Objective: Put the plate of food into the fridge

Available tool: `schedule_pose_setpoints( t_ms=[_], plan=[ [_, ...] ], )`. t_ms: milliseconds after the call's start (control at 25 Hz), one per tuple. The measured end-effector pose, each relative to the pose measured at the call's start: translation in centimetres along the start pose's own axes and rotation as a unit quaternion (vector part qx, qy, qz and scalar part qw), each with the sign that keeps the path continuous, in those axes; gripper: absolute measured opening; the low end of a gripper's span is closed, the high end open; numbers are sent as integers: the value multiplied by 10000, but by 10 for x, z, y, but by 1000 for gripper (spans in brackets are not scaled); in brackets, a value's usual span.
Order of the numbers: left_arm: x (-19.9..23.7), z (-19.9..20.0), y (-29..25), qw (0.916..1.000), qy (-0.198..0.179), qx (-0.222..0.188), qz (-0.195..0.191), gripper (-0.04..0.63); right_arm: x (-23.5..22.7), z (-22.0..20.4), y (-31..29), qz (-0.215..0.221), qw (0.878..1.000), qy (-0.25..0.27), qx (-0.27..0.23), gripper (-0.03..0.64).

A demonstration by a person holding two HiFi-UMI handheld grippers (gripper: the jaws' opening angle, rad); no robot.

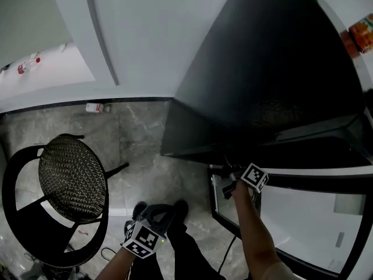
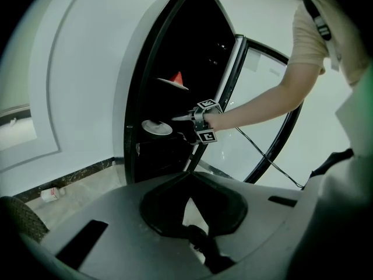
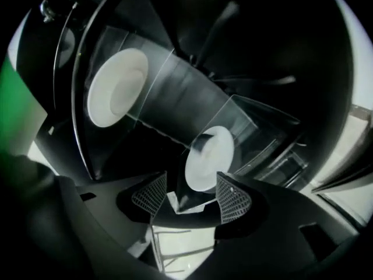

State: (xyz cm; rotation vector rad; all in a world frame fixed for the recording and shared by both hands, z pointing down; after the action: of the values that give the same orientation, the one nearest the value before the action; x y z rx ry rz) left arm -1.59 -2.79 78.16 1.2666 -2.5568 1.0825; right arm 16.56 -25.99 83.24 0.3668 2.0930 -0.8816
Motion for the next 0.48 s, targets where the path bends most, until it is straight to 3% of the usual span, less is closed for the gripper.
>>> schedule_pose_setpoints(
  t_ms=[160,200,240,280,320,360,440,480],
  plan=[
    [5,11,-1,9999,-82,-96,48,11,10,-6,-9,159,9997,100,126,255],
    [6,12,0,9999,-93,-114,72,11,11,-11,-9,100,9991,320,250,190],
    [8,14,1,9998,-101,-127,95,11,12,-18,-9,-11,9962,735,476,29],
    [9,15,2,9998,-106,-135,112,11,11,-28,-8,-155,9868,1383,830,25],
    [10,15,3,9998,-108,-135,120,11,10,-42,-6,-307,9648,2268,1299,23],
    [9,14,4,9998,-113,-129,121,11,8,-57,-1,-427,9254,3300,1815,21],
    [8,14,8,9998,-139,-108,112,11,10,-86,13,-395,8206,5030,2684,21],
    [7,14,10,9998,-160,-96,104,11,14,-98,23,-239,7803,5489,2990,21]
  ],
)
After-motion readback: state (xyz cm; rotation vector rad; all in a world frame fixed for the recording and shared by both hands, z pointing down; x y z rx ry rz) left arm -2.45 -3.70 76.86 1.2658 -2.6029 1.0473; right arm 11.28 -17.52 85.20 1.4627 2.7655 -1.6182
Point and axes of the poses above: the fingertips, and each gripper's own axes: y backward along the fingers, x to its left, z out of its top, the point moved 1 cm from there along y, backward along the fingers, and after that the axes turned 1 degree about y, right-handed, at the moved point
